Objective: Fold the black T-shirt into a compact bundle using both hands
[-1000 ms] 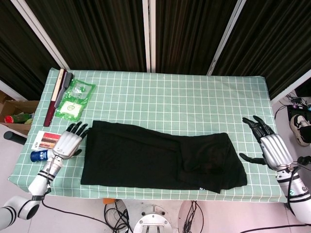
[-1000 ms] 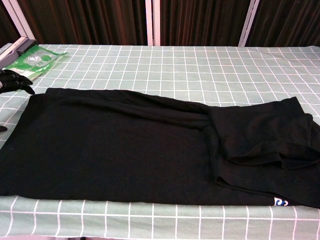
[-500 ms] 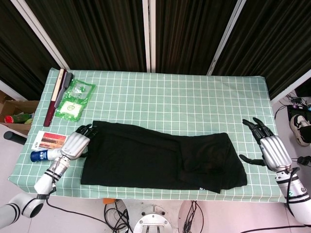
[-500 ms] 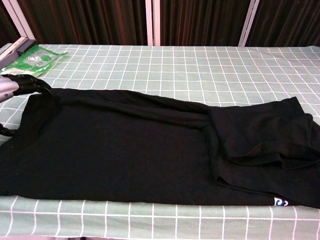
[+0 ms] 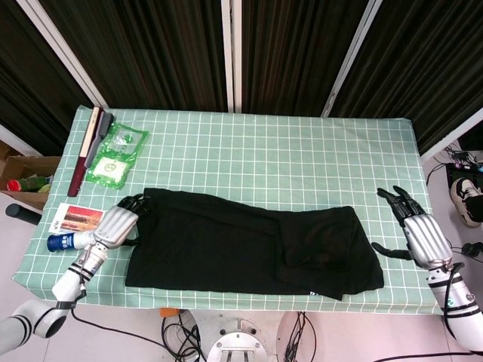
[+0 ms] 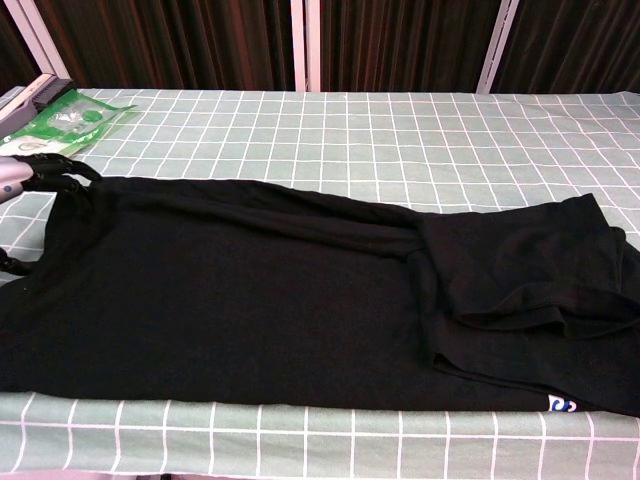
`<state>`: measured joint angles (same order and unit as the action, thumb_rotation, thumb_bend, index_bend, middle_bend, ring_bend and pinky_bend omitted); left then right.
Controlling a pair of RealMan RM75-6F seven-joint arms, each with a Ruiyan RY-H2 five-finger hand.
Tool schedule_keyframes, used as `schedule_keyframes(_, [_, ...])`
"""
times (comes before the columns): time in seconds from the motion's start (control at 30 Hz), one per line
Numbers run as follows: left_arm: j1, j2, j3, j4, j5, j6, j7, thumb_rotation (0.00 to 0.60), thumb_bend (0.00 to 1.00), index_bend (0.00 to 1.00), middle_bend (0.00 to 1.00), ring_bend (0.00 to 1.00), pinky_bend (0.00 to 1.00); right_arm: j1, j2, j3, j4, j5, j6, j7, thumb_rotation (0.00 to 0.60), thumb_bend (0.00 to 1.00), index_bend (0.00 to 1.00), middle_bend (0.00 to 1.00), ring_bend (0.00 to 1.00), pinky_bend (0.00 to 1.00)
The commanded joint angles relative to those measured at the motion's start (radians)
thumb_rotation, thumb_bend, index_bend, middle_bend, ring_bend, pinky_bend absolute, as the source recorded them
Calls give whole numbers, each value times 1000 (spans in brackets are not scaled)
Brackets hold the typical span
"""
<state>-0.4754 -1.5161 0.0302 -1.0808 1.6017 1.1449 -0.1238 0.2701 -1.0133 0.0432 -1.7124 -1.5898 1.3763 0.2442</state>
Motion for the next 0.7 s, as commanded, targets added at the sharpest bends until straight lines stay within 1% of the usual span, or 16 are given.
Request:
schedule_keyframes(0.03, [-4,-6,20,21,20,2,-59,600,246,400,130,71,165,-1,-4,0,0,2,-3,-4,600,71,63,167,15,193])
schedule_keyframes(0.13, [-8,-9,34,28,32,-2,-99,600,301,447,133,71,164,-3,-10,3,3,6,-1,-11,600,71,63,167,15,189])
schedule_keyframes(0.27, [-9,-22,40,52,44,18,-140,600,352,453,139,71,164,-5,-15,4,4,11,-5,-21,600,72,63,167,14,187])
schedule_keyframes(0.43, [-11,-30,42,71,49,30,-164,600,364,458,153,72,164,-7,-23,4,10,14,-7,-30,600,71,63,167,15,186])
schedule_keyframes(0.53, [-11,-36,39,76,47,37,-182,600,382,499,171,79,164,-7,-29,4,16,15,-10,-28,600,71,65,167,15,186])
schedule_keyframes(0.7, [-12,-43,36,83,38,34,-198,600,513,580,208,95,164,-6,-37,3,29,8,-12,-16,600,71,68,167,15,185])
